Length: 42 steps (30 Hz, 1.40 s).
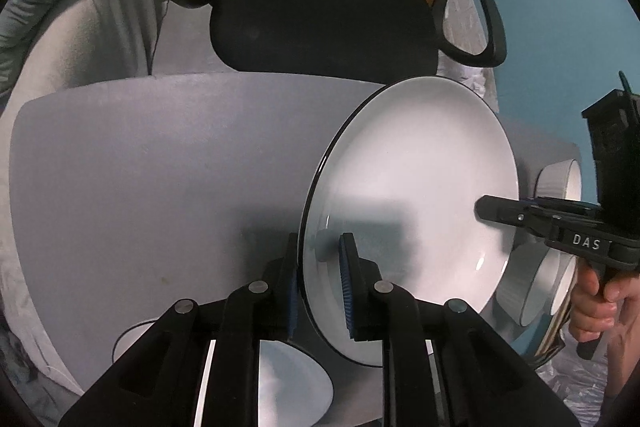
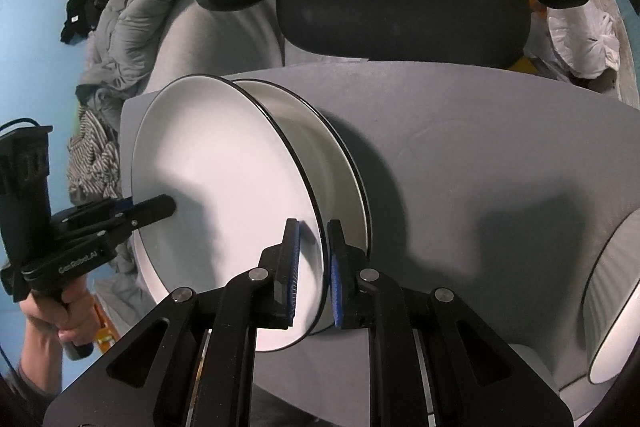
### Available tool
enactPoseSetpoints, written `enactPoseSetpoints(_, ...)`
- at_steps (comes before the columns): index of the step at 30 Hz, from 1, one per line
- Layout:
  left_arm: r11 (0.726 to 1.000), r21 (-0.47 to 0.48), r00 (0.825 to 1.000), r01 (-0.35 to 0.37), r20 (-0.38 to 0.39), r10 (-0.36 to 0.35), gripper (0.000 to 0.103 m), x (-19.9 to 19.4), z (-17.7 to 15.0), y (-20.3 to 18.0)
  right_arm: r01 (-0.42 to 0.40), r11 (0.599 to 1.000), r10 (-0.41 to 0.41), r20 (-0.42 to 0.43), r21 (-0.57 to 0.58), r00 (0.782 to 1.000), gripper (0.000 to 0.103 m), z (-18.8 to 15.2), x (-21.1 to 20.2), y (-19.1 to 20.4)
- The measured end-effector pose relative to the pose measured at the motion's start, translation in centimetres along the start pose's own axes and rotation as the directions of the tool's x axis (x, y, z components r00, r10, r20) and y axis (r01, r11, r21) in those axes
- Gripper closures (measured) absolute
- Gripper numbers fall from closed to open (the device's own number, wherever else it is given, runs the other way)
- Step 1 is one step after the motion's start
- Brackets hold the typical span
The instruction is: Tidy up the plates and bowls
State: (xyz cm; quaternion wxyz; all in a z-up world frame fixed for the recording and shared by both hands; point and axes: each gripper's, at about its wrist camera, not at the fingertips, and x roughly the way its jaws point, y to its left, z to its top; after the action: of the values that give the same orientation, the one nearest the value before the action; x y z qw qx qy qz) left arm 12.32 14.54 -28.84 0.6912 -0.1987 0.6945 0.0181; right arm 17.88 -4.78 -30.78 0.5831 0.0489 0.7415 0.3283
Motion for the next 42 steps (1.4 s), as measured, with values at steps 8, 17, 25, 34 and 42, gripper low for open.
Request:
enactPoseSetpoints(8,0.999,0.018,0.999,-0.040,-0.016,0.040,0.086,0.8,-0.1,-0.3,0.056,0.998,-0.056,-0.024,0.012,0.998,0.087,0.3,0.4,0.5)
enactPoseSetpoints(17,0.996,0.031,0.996,-0.082,0.025,0.081,0.071,0.0,-0.5,-1.4,0.076,0.997,-0.076,-0.017,0.005,0.997,0.042,0.7,0.1,1.6)
enactPoseSetpoints(25,0.994,-0.004,0.991,-0.106,0.077,0.106,0.054,-1.1,-1.7,-0.6,0.149,0.989,-0.149,-0.035,0.015,0.988,0.031,0.5,0.4,2.4)
enactPoseSetpoints(34,0.995,-0.062,0.993,-0.075,0.088,0.080,0.054,-1.8,-2.8,0.5,0.239,0.971,-0.239,-0.026,0.008,0.971,0.029,0.4,0.6,3.8)
enactPoseSetpoints(42,0.996,-0.075,0.990,-0.057,0.123,0.066,0.054,-3.0,-3.5,0.6,0.432,0.898,-0.435,-0.020,-0.079,0.900,0.028,0.1,1.3,5.6)
